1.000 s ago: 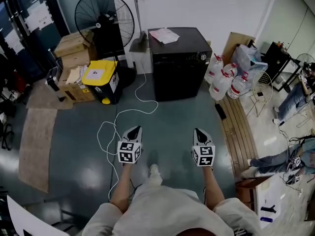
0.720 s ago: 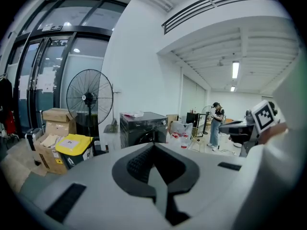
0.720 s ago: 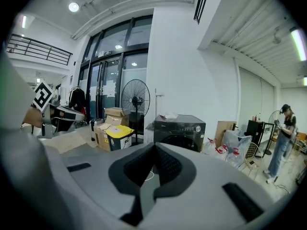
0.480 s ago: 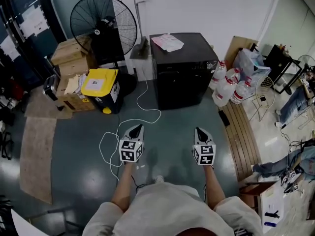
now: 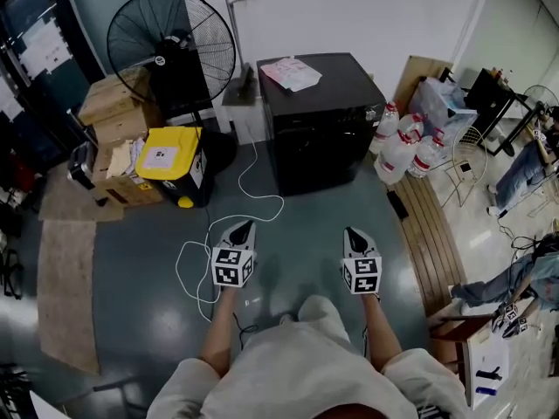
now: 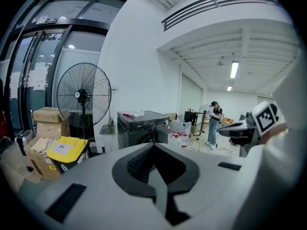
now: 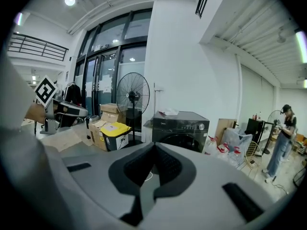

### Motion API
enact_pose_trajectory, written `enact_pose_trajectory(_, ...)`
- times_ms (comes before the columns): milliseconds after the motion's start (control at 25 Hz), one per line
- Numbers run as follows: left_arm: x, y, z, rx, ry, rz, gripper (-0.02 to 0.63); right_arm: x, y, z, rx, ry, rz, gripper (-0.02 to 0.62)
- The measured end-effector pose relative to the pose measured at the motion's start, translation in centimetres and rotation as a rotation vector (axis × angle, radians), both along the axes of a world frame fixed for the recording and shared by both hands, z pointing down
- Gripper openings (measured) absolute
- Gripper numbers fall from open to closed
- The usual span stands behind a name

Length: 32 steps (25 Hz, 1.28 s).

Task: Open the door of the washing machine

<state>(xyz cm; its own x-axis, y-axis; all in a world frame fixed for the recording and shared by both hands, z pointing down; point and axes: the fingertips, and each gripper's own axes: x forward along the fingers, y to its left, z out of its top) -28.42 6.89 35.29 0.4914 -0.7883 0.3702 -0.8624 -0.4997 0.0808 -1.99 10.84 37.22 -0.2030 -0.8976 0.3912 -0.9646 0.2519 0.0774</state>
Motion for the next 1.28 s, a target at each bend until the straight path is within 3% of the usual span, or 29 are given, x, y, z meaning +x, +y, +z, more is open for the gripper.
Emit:
enact_pose_trajectory(400, 1.8, -6.6, 1.7, -0.031, -0.008, 0.008, 0.008, 1.0, -6.6, 1.9, -0.022, -0.008, -0.009, -0.002)
enact_pose_trajectory(1280, 9.2, -29.5, 4.4, -0.108, -0.032, -0.065, 0.008, 6.7, -32.3, 4.3, -0.084, -0.038, -0.131, -0.002)
